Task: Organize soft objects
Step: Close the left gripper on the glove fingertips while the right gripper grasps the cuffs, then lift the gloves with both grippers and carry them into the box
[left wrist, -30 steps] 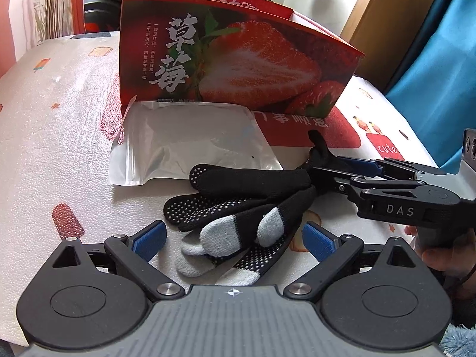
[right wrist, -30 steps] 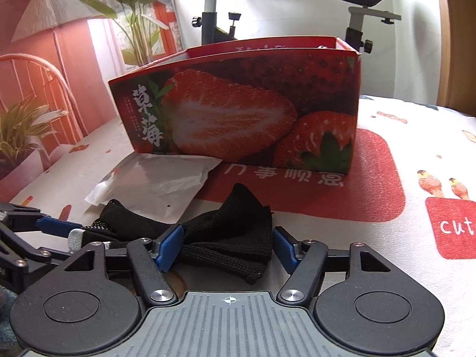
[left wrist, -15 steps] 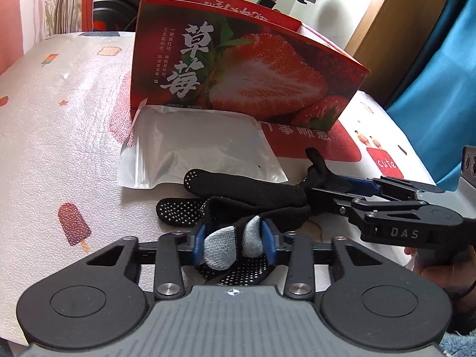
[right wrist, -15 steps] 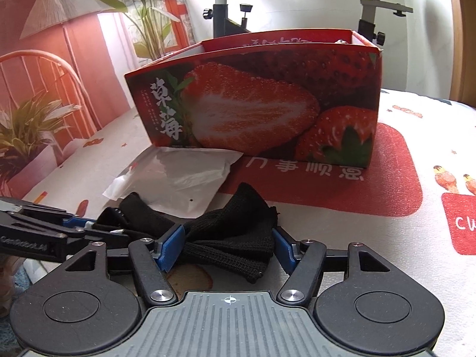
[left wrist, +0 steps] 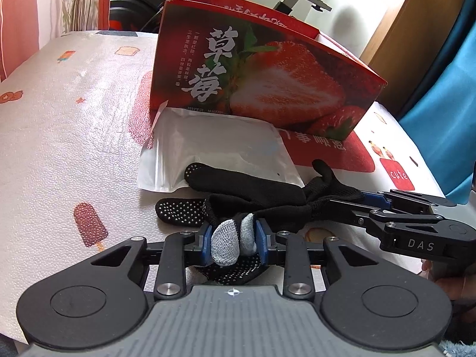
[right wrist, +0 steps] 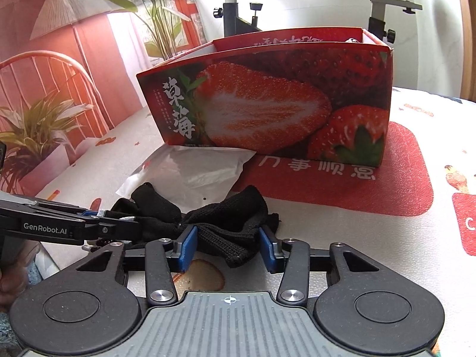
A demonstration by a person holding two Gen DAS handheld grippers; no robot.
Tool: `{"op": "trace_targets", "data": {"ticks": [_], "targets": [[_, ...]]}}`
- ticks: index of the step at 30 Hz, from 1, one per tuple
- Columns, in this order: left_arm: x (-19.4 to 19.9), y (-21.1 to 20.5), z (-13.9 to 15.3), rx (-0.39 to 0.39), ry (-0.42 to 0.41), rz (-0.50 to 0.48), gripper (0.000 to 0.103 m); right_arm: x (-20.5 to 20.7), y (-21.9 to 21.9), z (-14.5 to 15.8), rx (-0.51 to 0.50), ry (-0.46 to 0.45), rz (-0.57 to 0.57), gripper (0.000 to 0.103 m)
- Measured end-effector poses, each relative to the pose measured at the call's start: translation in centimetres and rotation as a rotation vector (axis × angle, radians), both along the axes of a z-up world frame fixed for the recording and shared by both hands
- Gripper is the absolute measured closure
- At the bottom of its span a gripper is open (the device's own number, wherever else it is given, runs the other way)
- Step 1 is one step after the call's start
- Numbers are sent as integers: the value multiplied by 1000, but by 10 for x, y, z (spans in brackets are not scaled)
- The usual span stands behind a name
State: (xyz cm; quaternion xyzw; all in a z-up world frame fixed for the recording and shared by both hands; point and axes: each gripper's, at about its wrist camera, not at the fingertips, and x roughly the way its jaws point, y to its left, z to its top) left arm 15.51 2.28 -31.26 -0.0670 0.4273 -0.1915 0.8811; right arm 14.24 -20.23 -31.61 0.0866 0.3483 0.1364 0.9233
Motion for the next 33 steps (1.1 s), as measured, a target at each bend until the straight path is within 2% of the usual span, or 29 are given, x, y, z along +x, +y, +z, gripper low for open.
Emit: {"op": "trace_targets", "data": {"ticks": [5,12,20,27,33], "targets": [[0,0,0,0,0,-1,72,-1,2,0,-18,-4,9,78],[-1,4,0,-9,2,1,73,-1,3,1,-38,-8,12,82],[-3,3,3,-21,-2,-13,86,-4,5,9,-46,-36,25,84],[-10,10,33,-70,-103,-22,89,-12,8,44,-66,-136,44,84],[-7,19,83,-116,-250,-6,89,-4,11,90,-76,-251,68,84]]}}
